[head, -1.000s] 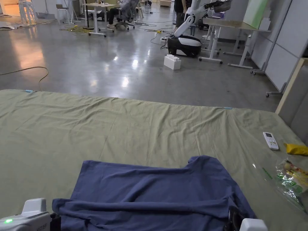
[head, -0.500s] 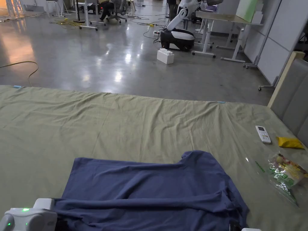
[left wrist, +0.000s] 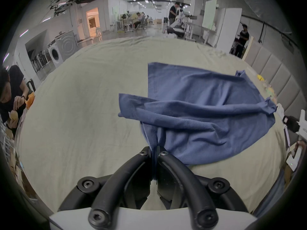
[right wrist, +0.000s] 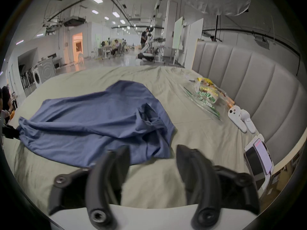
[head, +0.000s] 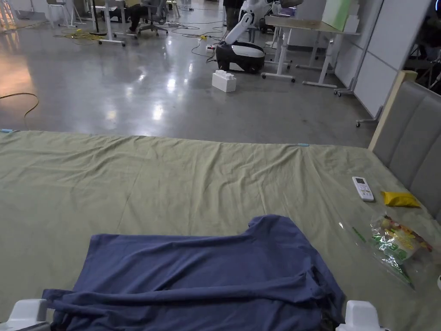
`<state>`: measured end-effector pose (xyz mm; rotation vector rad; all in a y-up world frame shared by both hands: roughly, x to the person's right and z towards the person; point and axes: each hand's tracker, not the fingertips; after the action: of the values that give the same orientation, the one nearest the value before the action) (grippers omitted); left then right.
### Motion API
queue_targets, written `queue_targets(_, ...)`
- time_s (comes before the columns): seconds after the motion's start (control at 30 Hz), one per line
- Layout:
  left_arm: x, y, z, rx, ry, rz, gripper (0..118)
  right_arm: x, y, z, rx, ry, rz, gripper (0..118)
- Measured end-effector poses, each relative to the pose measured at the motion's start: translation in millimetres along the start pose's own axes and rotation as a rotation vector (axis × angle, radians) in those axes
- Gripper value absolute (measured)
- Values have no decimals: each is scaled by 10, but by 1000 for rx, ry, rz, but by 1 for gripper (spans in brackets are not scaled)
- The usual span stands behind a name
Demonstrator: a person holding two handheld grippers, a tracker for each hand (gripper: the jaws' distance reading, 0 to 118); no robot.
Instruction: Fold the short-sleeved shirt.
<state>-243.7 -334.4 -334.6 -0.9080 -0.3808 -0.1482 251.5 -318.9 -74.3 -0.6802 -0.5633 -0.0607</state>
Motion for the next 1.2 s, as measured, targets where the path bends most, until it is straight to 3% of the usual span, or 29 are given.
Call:
queue_targets(0.03, -10, 5, 53, 16, -10, 11, 6, 37, 50, -107, -43, 2, 20, 72)
queue_targets(0.1, -1, -10, 132, 27, -8, 9, 6, 93, 123, -316, -70, 17, 30, 79)
queue_targets(0.13, 9, -15, 166, 41, -8, 3, 6, 120, 154, -429, -110, 31, 39, 79)
queue_targets(0.27, 51, -20, 167, 51, 8, -15, 6, 183, 259, -828, -231, 72, -50, 79)
queue_targets(0.33, 53, -29, 93, 38, 18, -26, 6, 154, 256, -1021, -306, 64, -6, 78)
queue_targets(0.4, 51, -40, 50, 26, 21, -23, 6, 101, 191, -1167, -383, 67, 50, 65)
queue_targets(0.47, 57, -50, 35, 19, 23, -13, 6, 63, 171, -1148, -350, 78, 24, 57)
queue_targets(0.6, 35, -66, -8, 9, 19, -6, 6, -27, 213, -1089, -341, 110, 45, 10)
queue_targets(0.73, 15, -13, 60, 11, 6, 3, 6, -158, 295, -970, -324, 85, 177, 7)
queue_targets(0.97, -41, 160, 394, 75, -36, 10, 6, -43, 593, -410, -230, 115, 96, 7)
queue_targets(1.2, -246, 109, 809, 98, -51, -13, 6, 96, 538, 286, -201, 113, 151, 7)
